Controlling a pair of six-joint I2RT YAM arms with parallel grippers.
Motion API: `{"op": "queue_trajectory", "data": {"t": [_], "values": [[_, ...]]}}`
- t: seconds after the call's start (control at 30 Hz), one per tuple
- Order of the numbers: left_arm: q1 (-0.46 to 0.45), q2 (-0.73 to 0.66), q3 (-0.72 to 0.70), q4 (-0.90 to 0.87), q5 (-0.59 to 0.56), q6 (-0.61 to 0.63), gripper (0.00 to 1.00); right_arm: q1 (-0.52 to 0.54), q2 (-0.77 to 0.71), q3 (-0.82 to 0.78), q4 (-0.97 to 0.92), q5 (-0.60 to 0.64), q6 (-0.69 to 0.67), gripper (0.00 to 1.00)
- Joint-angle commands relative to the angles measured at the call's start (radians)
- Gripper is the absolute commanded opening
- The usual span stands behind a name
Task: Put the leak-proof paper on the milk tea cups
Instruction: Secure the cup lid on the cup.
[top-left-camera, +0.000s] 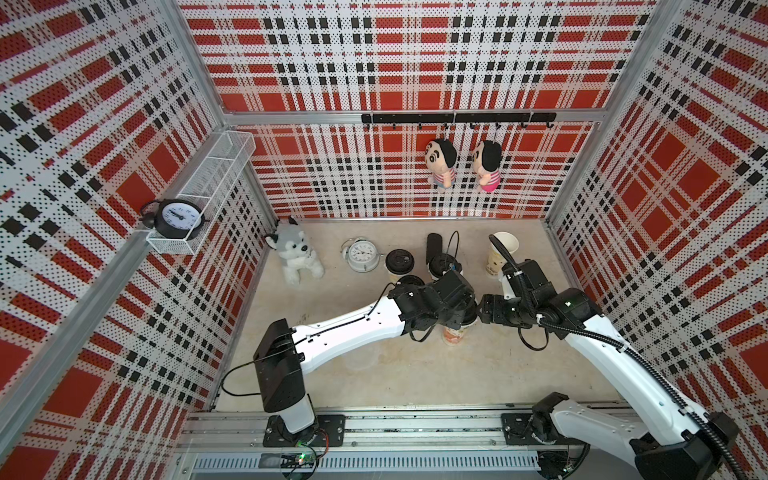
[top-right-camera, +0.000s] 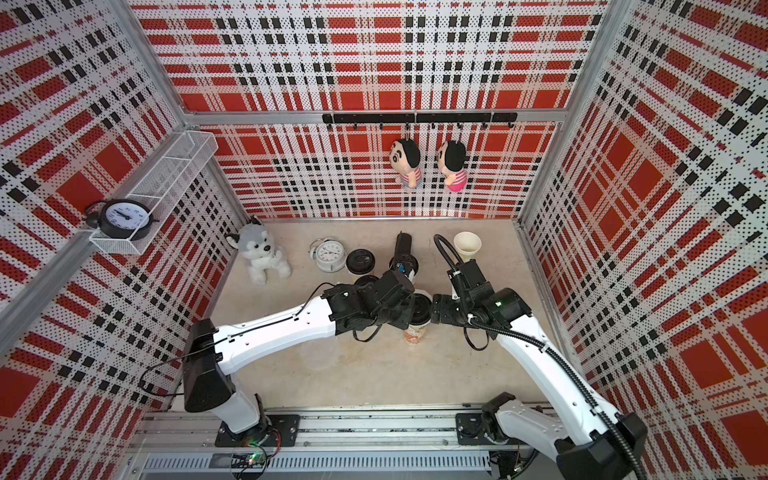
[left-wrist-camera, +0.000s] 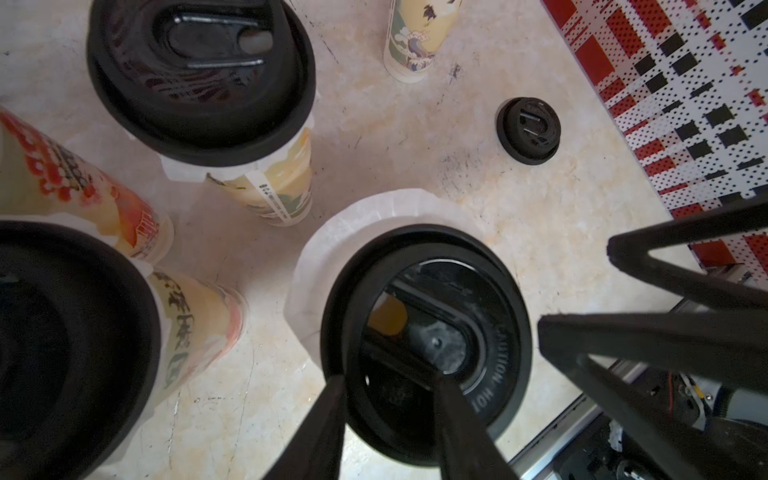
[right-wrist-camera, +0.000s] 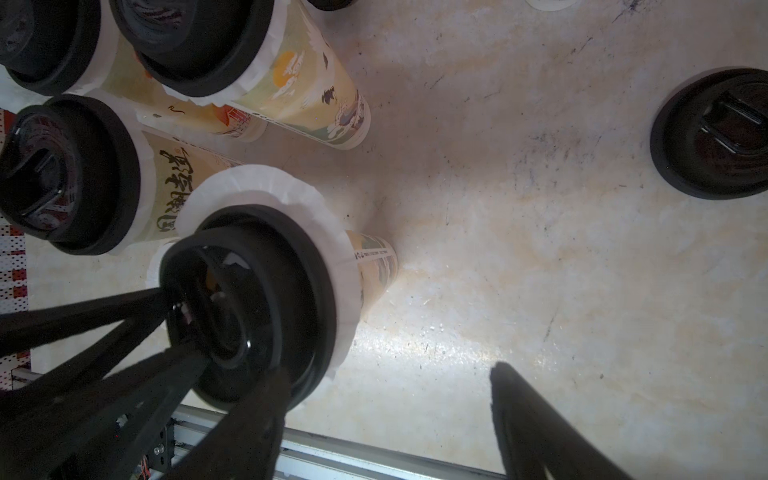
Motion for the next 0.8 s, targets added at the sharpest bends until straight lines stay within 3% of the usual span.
{"op": "queue_trajectory", "data": {"t": [0.0, 0.77], "values": [[0.009, 0.032, 0.009, 0.008, -0.024, 0.009, 0.39, -0.002, -0.007, 0.001, 0.015, -0.006, 0.005, 0.79], [0.001, -0.027, -0.133, 0.008, -0.010, -0.044, 0.38, -0.012, 0.036, -0.023, 0.043, 0.029, 0.002, 0.79]]}}
